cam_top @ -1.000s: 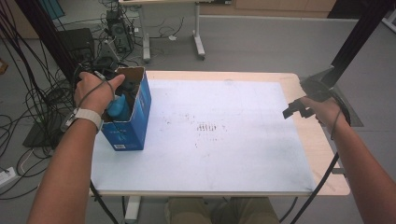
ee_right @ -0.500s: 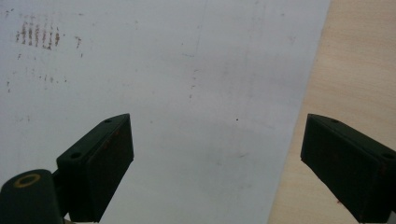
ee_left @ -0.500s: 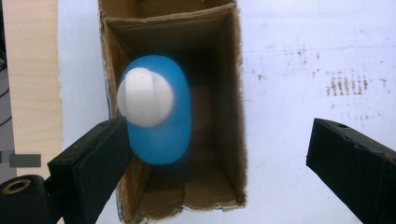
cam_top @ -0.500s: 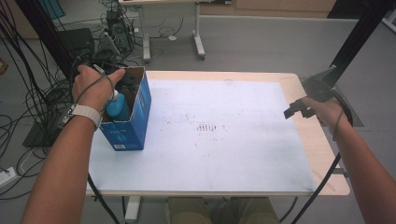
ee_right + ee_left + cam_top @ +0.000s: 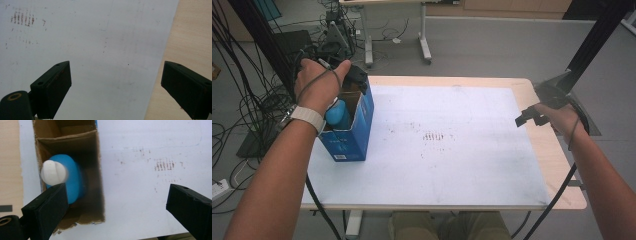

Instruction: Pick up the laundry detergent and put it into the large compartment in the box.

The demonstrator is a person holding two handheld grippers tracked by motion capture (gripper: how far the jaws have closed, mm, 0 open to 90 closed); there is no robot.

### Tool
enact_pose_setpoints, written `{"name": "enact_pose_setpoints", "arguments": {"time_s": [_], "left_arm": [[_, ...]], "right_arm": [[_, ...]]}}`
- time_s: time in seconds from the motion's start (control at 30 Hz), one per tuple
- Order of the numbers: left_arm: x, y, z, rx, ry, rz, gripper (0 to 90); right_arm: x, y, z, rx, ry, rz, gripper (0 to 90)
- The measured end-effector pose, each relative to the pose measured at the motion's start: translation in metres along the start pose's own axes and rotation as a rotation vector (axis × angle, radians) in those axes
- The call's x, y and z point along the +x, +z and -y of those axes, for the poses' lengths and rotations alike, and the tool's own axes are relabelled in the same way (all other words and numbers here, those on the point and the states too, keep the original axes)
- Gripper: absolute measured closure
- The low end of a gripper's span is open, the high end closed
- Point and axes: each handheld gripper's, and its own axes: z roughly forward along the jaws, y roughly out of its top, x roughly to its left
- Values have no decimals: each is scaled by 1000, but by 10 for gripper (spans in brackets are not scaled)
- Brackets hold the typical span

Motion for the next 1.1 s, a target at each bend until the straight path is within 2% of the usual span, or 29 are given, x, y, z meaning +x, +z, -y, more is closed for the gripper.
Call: {"name": "enact_pose_setpoints", "arguments": {"time_s": [0.2, 0.53, 0.87, 1.03, 1.1], "left_arm": [[-10, -5, 2, -17, -32, 17, 43], [-28, -8, 5, -24, -46, 67, 43], [-51, -5, 10, -33, -10, 85, 42], [-60, -1, 11, -36, -17, 132, 42], [-63, 1, 13, -32, -16, 138, 42]], "right_arm": [[1, 1, 1, -2, -6, -2, 94], [-1, 0, 2, -1, 1, -3, 93], [1, 1, 1, 0, -5, -5, 93], [3, 2, 2, 4, -10, -7, 92], [3, 2, 2, 6, -11, -8, 92]]}}
